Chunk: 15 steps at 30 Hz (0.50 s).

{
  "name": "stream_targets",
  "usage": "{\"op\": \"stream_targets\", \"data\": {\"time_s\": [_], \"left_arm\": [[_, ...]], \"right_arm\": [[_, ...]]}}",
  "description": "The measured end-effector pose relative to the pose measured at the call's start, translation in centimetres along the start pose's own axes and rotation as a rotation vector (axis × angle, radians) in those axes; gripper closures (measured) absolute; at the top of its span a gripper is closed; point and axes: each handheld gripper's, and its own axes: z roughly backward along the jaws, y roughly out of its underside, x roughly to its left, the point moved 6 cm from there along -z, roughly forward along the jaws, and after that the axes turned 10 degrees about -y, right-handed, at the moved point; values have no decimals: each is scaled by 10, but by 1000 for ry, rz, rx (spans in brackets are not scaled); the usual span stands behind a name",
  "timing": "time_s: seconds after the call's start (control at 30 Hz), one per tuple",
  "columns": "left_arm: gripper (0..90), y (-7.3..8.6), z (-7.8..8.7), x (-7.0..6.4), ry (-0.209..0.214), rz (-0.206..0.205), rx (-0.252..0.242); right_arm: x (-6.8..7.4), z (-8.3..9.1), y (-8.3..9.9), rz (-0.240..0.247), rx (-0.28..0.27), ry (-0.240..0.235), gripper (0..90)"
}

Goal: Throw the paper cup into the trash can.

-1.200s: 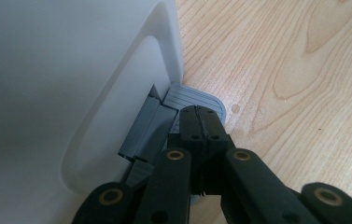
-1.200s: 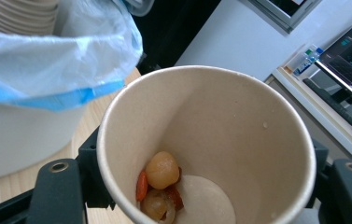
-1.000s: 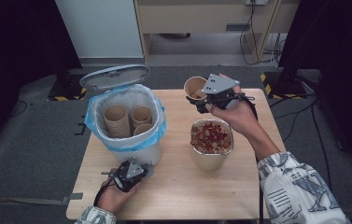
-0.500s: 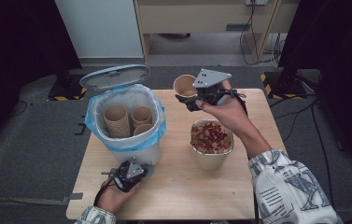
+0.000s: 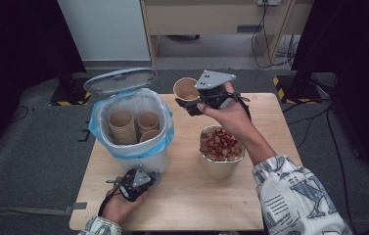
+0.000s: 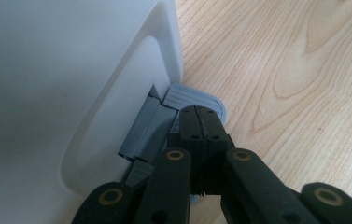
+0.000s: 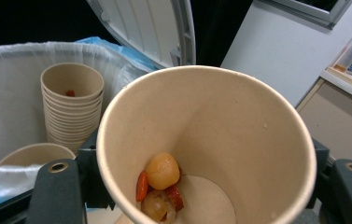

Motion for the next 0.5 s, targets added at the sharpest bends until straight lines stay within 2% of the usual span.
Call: {"op": "stream_targets", "data": {"time_s": [0.5], "left_arm": [[897, 0, 0, 0, 1, 1, -2]], "right_arm": [[12, -15, -19, -59, -70, -63, 293]]}}
